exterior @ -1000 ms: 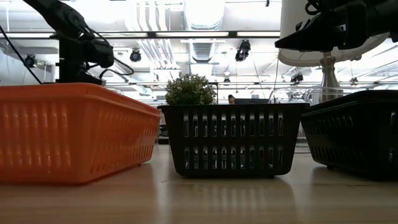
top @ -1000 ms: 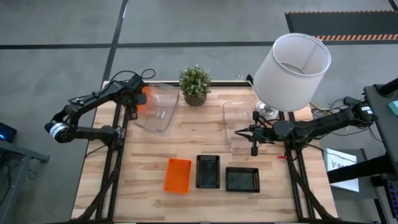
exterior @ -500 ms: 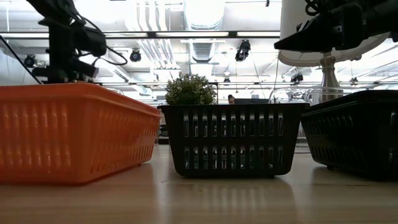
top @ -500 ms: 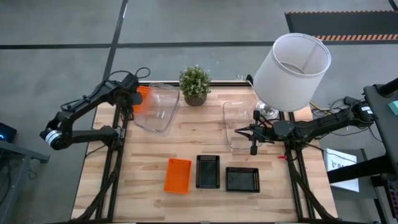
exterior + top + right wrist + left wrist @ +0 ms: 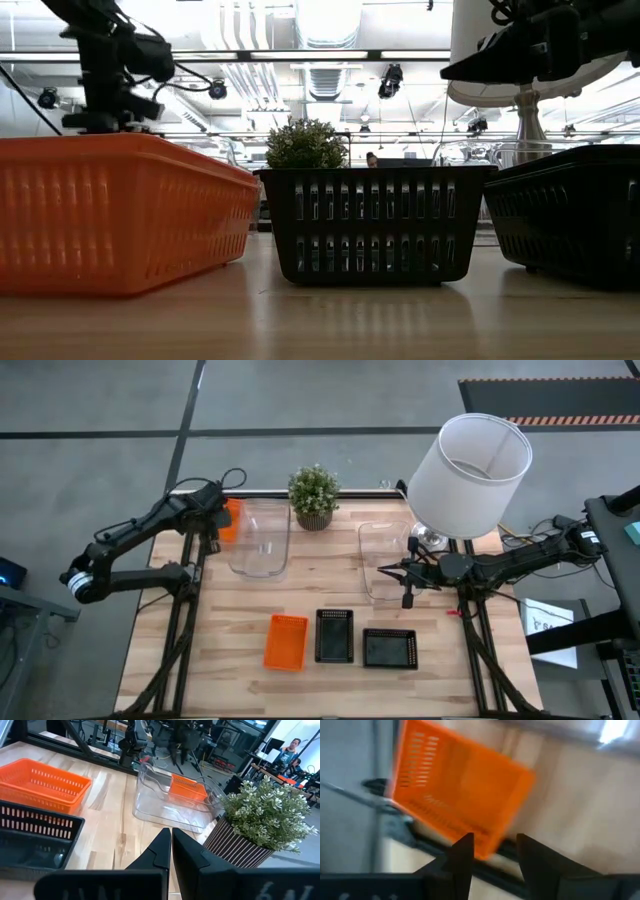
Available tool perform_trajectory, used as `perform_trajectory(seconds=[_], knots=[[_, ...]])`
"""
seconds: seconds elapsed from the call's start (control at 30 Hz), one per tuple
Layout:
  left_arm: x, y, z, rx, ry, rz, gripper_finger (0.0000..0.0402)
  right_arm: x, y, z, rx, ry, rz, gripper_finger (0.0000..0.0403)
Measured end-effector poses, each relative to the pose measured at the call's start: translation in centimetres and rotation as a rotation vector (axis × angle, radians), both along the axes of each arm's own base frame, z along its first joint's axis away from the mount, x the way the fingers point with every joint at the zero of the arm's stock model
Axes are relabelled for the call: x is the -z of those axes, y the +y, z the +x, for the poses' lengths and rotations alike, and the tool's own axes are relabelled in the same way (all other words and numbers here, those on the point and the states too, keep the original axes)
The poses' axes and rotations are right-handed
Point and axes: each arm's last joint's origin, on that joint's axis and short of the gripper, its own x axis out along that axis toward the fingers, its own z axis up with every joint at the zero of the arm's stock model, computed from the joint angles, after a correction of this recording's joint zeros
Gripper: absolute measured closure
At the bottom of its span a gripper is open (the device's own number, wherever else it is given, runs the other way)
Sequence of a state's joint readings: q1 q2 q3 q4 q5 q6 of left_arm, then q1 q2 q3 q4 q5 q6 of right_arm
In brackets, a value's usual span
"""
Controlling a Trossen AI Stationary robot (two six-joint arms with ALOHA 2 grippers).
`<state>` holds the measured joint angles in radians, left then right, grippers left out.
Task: Stack baskets by color
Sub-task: Stack the top orange bin on the bottom orange bins
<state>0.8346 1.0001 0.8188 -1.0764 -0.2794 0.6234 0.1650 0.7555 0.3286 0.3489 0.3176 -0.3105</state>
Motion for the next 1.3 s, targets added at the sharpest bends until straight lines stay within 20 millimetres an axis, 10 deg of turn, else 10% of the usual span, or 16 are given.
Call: perform_trajectory(seconds=[0.23,0.97,1.3], knots=[[2.6,0.5,0.5,0.276,0.147,-0.114,0.027,0.0,0.0,0.0,-0.001,0.001,-0.002,0.0394],[7.1,2.9,2.4,0.273,0.26,-0.142,0.0272,0.4,0.0,-0.1,-0.001,0.039,-0.006,0.0394],[6.3,3.0,2.3,0.268,0.274,-0.093,0.0389,0.3,0.0,-0.1,-0.001,0.038,-0.005,0.0394]])
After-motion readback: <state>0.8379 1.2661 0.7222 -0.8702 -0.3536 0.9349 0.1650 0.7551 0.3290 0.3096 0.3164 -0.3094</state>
